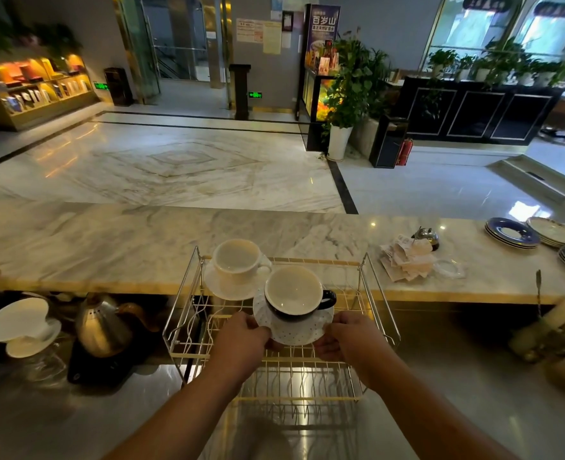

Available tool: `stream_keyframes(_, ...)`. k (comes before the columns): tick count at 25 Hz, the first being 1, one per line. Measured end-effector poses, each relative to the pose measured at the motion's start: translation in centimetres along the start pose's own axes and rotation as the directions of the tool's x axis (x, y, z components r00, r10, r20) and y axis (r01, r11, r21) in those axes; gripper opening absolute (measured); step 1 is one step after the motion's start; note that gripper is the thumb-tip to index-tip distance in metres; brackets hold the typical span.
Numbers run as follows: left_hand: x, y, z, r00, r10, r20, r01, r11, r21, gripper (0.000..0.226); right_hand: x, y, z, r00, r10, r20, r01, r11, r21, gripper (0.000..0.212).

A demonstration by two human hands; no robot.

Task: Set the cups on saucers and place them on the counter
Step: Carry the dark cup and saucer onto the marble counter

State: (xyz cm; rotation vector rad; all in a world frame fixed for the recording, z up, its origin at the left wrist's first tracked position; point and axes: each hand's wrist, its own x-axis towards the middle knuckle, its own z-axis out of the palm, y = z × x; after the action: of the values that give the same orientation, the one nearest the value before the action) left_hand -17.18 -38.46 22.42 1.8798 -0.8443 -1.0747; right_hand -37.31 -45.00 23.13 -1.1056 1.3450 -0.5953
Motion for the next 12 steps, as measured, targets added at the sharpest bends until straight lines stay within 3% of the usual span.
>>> stream_keyframes(12,0.01,-0.04,0.57,1.0,-0.005,-0.011,0.006,0.998,0.057,0.006,0.28,-0.09,-0.33,0.999,0.039,0.004,-0.039,0.996,-0.084,0.013)
